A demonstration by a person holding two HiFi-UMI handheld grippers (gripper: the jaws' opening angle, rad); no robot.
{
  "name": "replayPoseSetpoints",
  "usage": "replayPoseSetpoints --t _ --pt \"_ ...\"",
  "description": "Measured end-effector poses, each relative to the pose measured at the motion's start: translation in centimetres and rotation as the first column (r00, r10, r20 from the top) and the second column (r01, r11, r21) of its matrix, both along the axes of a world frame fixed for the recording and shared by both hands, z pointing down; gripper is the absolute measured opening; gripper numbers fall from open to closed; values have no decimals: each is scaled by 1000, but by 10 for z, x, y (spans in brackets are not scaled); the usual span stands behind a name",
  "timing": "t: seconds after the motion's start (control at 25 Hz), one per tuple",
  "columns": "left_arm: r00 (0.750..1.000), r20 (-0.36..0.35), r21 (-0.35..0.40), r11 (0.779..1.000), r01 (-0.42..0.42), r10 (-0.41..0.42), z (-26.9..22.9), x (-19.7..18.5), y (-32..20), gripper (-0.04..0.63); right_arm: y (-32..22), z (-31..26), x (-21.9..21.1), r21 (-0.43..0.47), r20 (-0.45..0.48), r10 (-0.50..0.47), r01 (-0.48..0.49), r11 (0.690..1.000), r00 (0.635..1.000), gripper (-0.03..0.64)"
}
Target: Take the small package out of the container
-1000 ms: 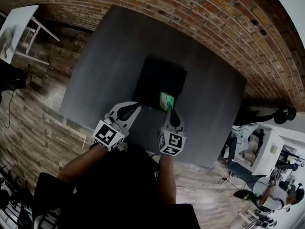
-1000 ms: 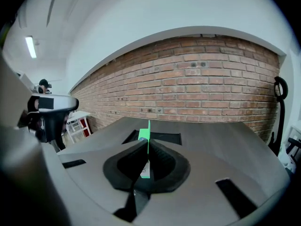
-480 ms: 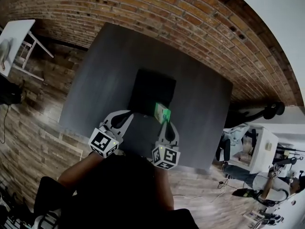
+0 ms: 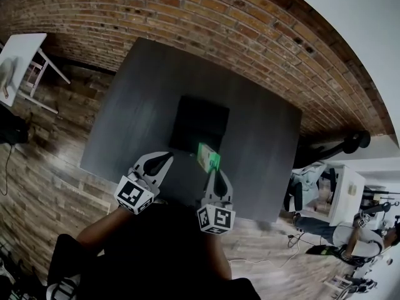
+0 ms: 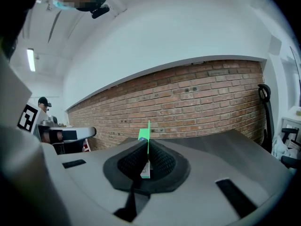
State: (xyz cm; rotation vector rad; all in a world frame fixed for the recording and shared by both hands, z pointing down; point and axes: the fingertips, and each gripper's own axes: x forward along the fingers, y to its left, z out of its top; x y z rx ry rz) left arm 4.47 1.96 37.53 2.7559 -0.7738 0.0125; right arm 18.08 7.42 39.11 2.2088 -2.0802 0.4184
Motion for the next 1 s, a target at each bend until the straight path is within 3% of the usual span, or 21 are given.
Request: replayPoseSetpoints --t 1.0 --pt "999 -3 9 999 -42 42 4 14 -7 34 -1 -16 -5 13 -5 -4 5 1000 1000 28"
